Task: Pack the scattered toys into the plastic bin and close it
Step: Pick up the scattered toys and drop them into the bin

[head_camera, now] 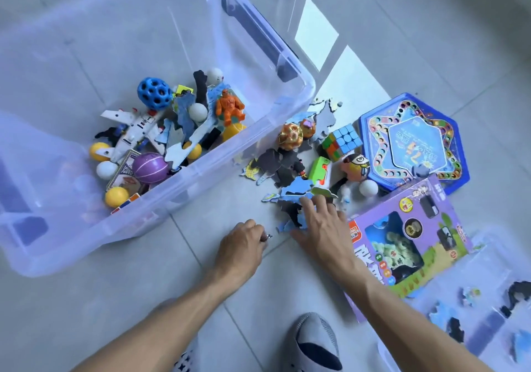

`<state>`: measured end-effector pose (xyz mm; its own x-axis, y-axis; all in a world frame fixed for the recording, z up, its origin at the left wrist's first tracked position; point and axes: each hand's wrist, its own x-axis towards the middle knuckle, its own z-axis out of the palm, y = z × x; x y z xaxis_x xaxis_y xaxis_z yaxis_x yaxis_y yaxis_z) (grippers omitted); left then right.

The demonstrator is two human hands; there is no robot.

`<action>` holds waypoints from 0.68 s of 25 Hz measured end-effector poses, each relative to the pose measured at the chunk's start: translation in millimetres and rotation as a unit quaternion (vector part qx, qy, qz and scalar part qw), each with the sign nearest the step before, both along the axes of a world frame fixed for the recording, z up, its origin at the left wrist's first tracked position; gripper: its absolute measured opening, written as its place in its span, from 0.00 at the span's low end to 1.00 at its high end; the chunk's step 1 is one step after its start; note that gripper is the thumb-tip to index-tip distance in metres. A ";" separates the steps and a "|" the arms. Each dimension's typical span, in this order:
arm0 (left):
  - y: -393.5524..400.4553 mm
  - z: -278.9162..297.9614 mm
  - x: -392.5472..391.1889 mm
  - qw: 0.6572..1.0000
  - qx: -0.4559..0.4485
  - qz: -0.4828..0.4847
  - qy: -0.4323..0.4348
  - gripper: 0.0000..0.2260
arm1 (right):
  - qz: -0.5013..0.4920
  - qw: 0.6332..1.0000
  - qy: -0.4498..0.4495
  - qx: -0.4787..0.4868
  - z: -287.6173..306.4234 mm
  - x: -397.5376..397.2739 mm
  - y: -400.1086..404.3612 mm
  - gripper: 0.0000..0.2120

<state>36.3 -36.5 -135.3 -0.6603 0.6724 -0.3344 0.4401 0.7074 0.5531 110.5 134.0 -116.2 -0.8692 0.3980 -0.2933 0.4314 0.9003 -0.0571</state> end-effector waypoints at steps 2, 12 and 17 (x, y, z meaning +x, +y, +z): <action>-8.0 38.8 -5.1 0.997 0.060 0.032 -0.033 0.02 | -0.019 1.000 0.000 -0.015 -6.5 -9.3 -4.5 0.21; -42.9 195.3 -125.2 0.955 0.134 0.222 0.141 0.13 | -0.290 0.856 0.159 -0.396 64.4 2.7 -16.2 0.12; -52.0 190.2 -69.2 0.931 0.248 0.221 0.152 0.10 | -0.359 0.633 0.317 -0.608 193.0 -47.7 -28.2 0.07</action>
<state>-32.8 -88.5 54.8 -0.9226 0.3343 0.1925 0.3564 0.5476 0.7570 62.8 105.8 76.8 -0.6896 0.5718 -0.4445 0.2476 -0.3906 -0.8866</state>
